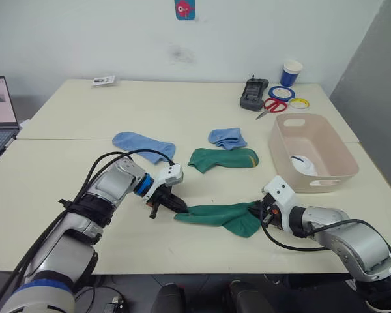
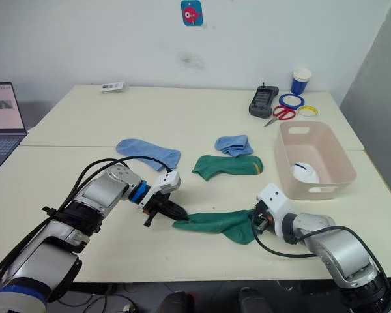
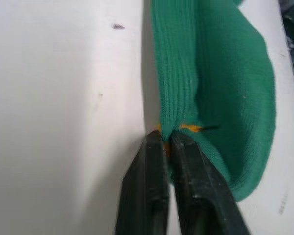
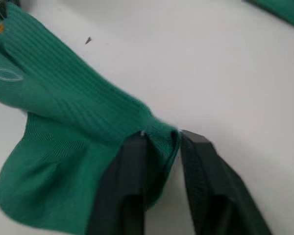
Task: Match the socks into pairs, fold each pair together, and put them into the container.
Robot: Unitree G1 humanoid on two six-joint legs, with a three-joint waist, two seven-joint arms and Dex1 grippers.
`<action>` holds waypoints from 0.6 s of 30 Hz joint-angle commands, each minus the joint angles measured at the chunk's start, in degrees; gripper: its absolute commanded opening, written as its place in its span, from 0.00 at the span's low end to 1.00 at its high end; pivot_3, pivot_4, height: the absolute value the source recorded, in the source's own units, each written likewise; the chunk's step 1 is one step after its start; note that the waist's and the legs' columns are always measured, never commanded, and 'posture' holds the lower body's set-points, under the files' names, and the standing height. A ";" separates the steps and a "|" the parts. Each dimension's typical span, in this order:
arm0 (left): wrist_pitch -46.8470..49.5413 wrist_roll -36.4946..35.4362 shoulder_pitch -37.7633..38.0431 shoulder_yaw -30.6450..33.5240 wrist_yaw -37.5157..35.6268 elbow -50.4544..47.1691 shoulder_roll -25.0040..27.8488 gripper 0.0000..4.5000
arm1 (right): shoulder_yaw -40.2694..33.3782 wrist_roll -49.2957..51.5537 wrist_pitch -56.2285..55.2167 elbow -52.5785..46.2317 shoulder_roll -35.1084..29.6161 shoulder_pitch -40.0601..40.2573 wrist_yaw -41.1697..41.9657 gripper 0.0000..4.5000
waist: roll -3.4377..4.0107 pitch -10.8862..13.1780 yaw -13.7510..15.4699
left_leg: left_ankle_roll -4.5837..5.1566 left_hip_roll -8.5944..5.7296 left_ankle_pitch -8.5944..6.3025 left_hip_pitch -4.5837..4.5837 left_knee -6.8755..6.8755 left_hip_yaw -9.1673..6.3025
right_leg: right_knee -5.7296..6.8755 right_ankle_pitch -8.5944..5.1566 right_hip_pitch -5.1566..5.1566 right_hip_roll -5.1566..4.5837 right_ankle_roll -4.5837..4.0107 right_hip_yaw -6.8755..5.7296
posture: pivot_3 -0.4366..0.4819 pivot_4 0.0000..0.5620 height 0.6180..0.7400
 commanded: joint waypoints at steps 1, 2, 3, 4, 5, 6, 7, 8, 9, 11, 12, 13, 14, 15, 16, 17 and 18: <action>-5.10 3.68 -0.86 4.07 7.48 3.89 0.58 0.34 | -3.62 -2.01 -3.54 -4.17 -1.44 1.52 -0.33 0.53 | 0.00 0.00 -0.03 | 0.00 0.00 0.00 0.00 0.01 0.00 | 0.00 0.02 0.00 0.00 0.03 0.04 | 0.48 0.27 0.93; -5.93 3.56 -0.90 5.46 9.01 4.21 0.60 0.40 | -4.51 -2.14 -3.77 -5.32 -1.80 2.14 -0.29 0.61 | 0.00 0.00 -0.07 | 0.00 0.00 0.00 -0.01 0.01 0.00 | 0.00 0.02 -0.01 -0.03 0.04 0.07 | 0.48 0.27 0.93; -6.40 3.30 -0.94 6.82 10.17 4.31 0.66 0.47 | -5.29 -2.09 -4.69 -6.48 -2.22 2.73 0.22 0.70 | 0.00 0.00 -0.08 | 0.00 0.00 0.00 -0.01 0.01 0.02 | -0.01 0.02 -0.01 -0.08 0.04 0.09 | 0.48 0.27 0.93; -6.23 2.57 -0.80 8.53 11.09 3.98 0.76 0.54 | -6.36 -1.66 -4.97 -7.86 -2.50 3.42 0.58 0.79 | -0.01 0.01 -0.13 | 0.00 0.00 0.00 -0.06 0.01 0.01 | -0.02 0.02 -0.03 -0.08 0.04 0.07 | 0.48 0.27 0.93; -5.58 1.87 -0.34 10.21 12.01 3.36 1.08 0.60 | -7.76 -0.76 -5.16 -9.44 -2.37 4.26 0.91 0.85 | -0.01 0.01 -0.22 | 0.00 0.00 0.00 -0.08 0.01 0.01 | -0.02 0.02 -0.06 -0.08 0.04 0.07 | 0.48 0.27 0.93; -5.08 0.97 0.59 11.53 11.83 2.04 1.62 0.67 | -8.81 0.24 -5.31 -10.88 -2.30 5.09 1.47 0.94 | -0.02 0.01 -0.29 | 0.00 0.02 0.00 -0.13 0.01 -0.01 | -0.02 0.02 -0.09 -0.08 0.04 0.06 | 0.48 0.27 0.93; -4.67 0.46 1.32 12.44 11.60 1.01 1.96 0.75 | -9.52 0.90 -5.28 -11.85 -2.20 5.68 1.82 1.00 | -0.01 0.01 -0.41 | -0.01 0.03 0.00 -0.17 0.01 -0.03 | -0.03 0.02 -0.12 -0.08 0.04 0.03 | 0.48 0.27 0.93; -0.72 -1.44 2.39 14.42 12.04 -0.93 2.04 0.82 | -10.15 1.51 -5.69 -13.08 -2.16 6.53 2.44 1.00 | -0.01 0.01 -0.44 | -0.01 0.05 0.01 -0.18 0.00 -0.03 | -0.03 0.02 -0.14 -0.07 0.04 0.03 | 0.48 0.27 0.93; 4.92 -4.42 3.68 16.68 11.83 -3.62 2.18 0.89 | -10.68 2.06 -5.80 -14.21 -2.06 7.39 2.85 1.00 | -0.01 0.01 -0.45 | -0.01 0.07 0.01 -0.17 0.00 -0.05 | -0.02 0.02 -0.14 -0.05 0.04 0.01 | 0.48 0.27 0.93; 21.20 -10.85 5.97 20.54 11.84 -9.52 3.31 0.99 | -11.13 3.17 -5.80 -16.03 -1.73 9.07 3.27 1.00 | -0.01 0.01 -0.44 | -0.02 0.13 0.01 -0.17 -0.01 -0.10 | -0.01 0.02 -0.14 -0.05 0.03 -0.05 | 0.48 0.27 0.93; 27.95 -13.28 7.05 21.67 11.93 -12.22 4.12 0.99 | -11.12 3.45 -5.35 -16.52 -1.58 9.83 3.09 1.00 | -0.02 0.02 -0.44 | -0.02 0.14 0.01 -0.20 -0.01 -0.14 | -0.01 0.02 -0.14 -0.05 0.03 -0.09 | 0.48 0.27 0.93; 33.46 -15.26 8.33 22.30 11.95 -14.92 5.14 0.99 | -10.79 3.29 -5.32 -16.76 -1.54 10.54 2.88 1.00 | -0.02 0.02 -0.45 | -0.02 0.15 0.01 -0.21 -0.01 -0.18 | -0.01 0.02 -0.14 -0.05 0.03 -0.11 | 0.48 0.27 0.93; 37.94 -17.16 9.81 22.93 12.05 -17.54 6.08 0.99 | -10.34 2.96 -5.47 -16.94 -1.54 11.19 2.59 1.00 | -0.02 0.02 -0.47 | -0.03 0.15 0.01 -0.21 0.00 -0.18 | -0.01 0.01 -0.14 -0.06 0.03 -0.11 | 0.48 0.27 0.93; 42.31 -18.73 11.44 23.60 12.86 -19.93 6.95 0.99 | -9.69 2.59 -5.73 -17.15 -1.58 11.84 2.35 1.00 | -0.02 0.02 -0.49 | -0.03 0.14 0.01 -0.20 0.00 -0.18 | -0.01 0.01 -0.14 -0.07 0.03 -0.09 | 0.48 0.27 0.93; 45.86 -20.10 13.02 24.15 13.61 -22.02 7.77 0.99 | -9.05 2.29 -6.07 -17.38 -1.61 12.41 2.23 1.00 | -0.02 0.02 -0.48 | -0.03 0.14 0.01 -0.20 0.01 -0.18 | 0.00 0.01 -0.14 -0.10 0.03 -0.08 | 0.48 0.27 0.93; 48.27 -21.12 14.07 24.64 14.45 -23.52 8.25 0.99 | -8.67 2.14 -6.26 -17.55 -1.63 12.77 2.16 1.00 | -0.02 0.02 -0.45 | -0.03 0.15 0.01 -0.19 0.01 -0.18 | 0.00 0.01 -0.13 -0.13 0.03 -0.07 | 0.48 0.27 0.93; 50.46 -22.25 15.06 25.13 15.05 -25.01 8.73 0.99 | -8.34 2.06 -6.35 -17.71 -1.52 13.07 2.02 1.00 | -0.02 0.02 -0.41 | -0.03 0.15 0.01 -0.18 0.01 -0.18 | 0.00 0.01 -0.12 -0.15 0.03 -0.07 | 0.48 0.27 0.93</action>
